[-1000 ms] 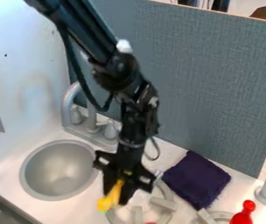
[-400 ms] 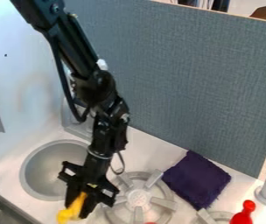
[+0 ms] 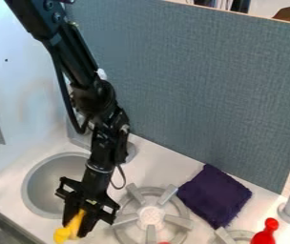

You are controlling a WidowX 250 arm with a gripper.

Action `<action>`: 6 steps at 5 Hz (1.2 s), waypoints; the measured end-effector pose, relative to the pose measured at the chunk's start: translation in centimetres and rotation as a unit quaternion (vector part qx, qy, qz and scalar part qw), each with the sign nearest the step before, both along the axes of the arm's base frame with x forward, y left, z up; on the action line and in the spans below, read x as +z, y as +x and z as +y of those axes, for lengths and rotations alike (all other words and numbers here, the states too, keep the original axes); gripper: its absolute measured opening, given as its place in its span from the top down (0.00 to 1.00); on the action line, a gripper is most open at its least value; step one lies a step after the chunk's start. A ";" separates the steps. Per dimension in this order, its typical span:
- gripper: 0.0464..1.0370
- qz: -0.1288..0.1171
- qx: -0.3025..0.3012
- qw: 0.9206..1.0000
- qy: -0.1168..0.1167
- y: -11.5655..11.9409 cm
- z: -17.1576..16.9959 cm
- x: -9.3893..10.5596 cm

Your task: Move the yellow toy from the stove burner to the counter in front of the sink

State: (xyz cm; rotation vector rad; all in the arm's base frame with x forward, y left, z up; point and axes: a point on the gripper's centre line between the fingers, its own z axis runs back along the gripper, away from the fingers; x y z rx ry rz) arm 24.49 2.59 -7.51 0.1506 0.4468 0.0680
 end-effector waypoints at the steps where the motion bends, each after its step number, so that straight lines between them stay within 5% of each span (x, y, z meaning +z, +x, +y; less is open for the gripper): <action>1: 0.65 -0.019 0.011 1.000 -0.007 0.4 1.0 -0.7; 4: 0.60 -0.023 0.011 0.999 -0.045 1.6 0.9 -3.0; 5: 0.28 -0.028 0.032 0.997 -0.064 0.9 0.3 -3.3; 6: 0.04 -0.102 0.033 0.992 -0.065 2.4 0.2 0.9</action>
